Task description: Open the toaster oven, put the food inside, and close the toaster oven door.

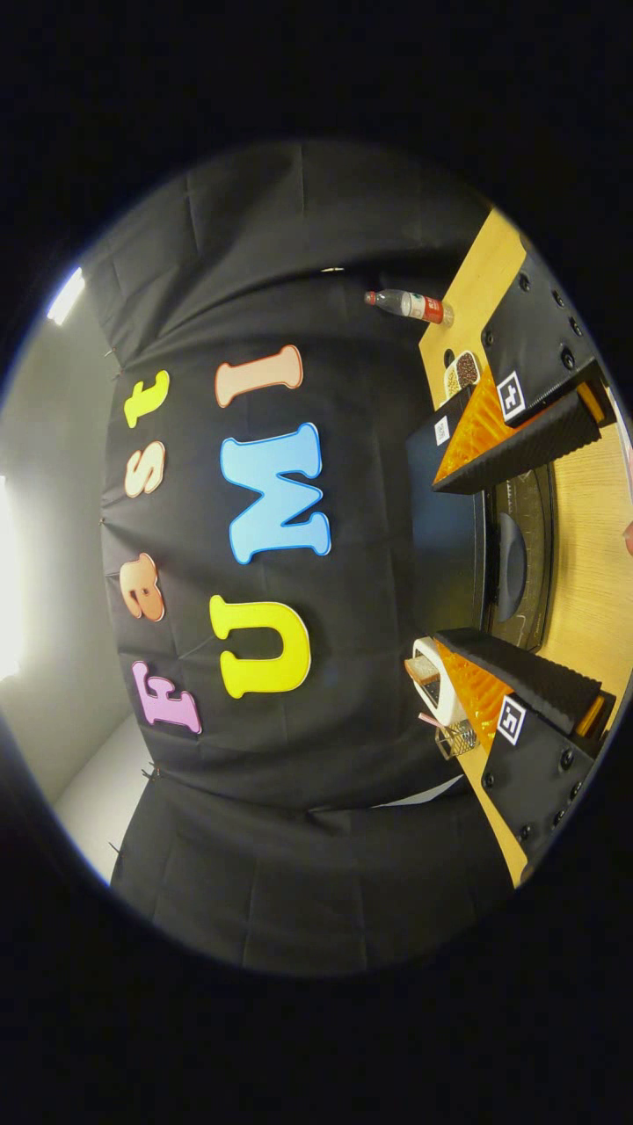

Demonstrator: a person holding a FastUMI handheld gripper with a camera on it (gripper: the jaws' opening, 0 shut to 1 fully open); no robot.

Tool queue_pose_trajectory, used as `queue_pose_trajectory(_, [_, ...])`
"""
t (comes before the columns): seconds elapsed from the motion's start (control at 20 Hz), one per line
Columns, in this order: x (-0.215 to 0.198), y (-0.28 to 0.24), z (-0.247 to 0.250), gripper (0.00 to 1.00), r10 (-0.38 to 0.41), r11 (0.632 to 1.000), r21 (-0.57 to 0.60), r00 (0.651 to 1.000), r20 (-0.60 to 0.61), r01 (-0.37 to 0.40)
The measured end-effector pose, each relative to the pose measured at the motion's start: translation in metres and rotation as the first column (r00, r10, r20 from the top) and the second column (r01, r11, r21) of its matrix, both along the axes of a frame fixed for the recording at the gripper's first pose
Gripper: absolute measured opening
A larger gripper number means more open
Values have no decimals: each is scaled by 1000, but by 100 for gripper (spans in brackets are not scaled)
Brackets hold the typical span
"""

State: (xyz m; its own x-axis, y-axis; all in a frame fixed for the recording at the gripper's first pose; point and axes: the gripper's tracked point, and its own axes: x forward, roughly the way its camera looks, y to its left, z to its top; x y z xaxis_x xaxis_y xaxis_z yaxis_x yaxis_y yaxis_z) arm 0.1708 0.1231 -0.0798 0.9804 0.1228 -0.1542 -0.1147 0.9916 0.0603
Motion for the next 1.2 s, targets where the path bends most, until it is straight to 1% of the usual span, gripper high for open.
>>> queue_pose_trajectory(0.3, [34, 9, -40, 97, -9, 1000, -14, 997, -81, 8])
queue_pose_trajectory(0.55, [50, 16, -73, 97, -5, 999, -49, 990, -139, -2])
queue_pose_trajectory(0.8, [64, 20, -87, 97, -24, 998, -68, 986, -164, 13])
queue_pose_trajectory(0.95, [62, 17, -106, 97, -55, 992, -124, 976, -212, 29])
queue_pose_trajectory(1.0, [62, 17, -102, 97, -58, 992, -124, 981, -183, 35])
queue_pose_trajectory(1.2, [60, 17, -105, 97, -59, 993, -108, 978, -201, 38])
